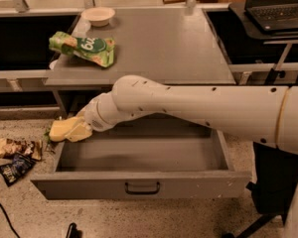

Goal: Place sponge into top drawer

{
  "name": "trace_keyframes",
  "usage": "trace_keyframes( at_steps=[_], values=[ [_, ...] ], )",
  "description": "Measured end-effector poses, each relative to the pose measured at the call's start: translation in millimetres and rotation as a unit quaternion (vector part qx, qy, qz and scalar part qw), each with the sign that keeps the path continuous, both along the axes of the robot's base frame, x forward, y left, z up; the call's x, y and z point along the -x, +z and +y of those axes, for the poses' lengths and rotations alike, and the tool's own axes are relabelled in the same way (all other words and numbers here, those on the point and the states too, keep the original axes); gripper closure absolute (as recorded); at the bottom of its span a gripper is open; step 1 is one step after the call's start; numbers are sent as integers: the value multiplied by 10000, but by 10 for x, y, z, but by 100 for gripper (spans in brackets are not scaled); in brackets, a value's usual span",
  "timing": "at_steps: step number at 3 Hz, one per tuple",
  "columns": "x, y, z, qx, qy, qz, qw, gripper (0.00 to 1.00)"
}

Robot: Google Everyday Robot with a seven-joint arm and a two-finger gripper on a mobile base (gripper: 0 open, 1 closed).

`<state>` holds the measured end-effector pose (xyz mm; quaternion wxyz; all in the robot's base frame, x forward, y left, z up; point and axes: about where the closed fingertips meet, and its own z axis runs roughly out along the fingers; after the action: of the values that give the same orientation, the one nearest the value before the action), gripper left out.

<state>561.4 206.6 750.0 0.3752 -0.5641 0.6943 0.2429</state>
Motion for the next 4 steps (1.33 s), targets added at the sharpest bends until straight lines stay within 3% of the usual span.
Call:
trace_keyframes(
  at_steps=[1, 3, 4],
  values=[
    [-99, -312, -161, 209, -335, 211, 9990, 100],
    [-214, -772, -413, 166, -812, 603, 9947, 57],
    [-257, -790, -537, 168, -976, 575, 9934, 34]
  ],
)
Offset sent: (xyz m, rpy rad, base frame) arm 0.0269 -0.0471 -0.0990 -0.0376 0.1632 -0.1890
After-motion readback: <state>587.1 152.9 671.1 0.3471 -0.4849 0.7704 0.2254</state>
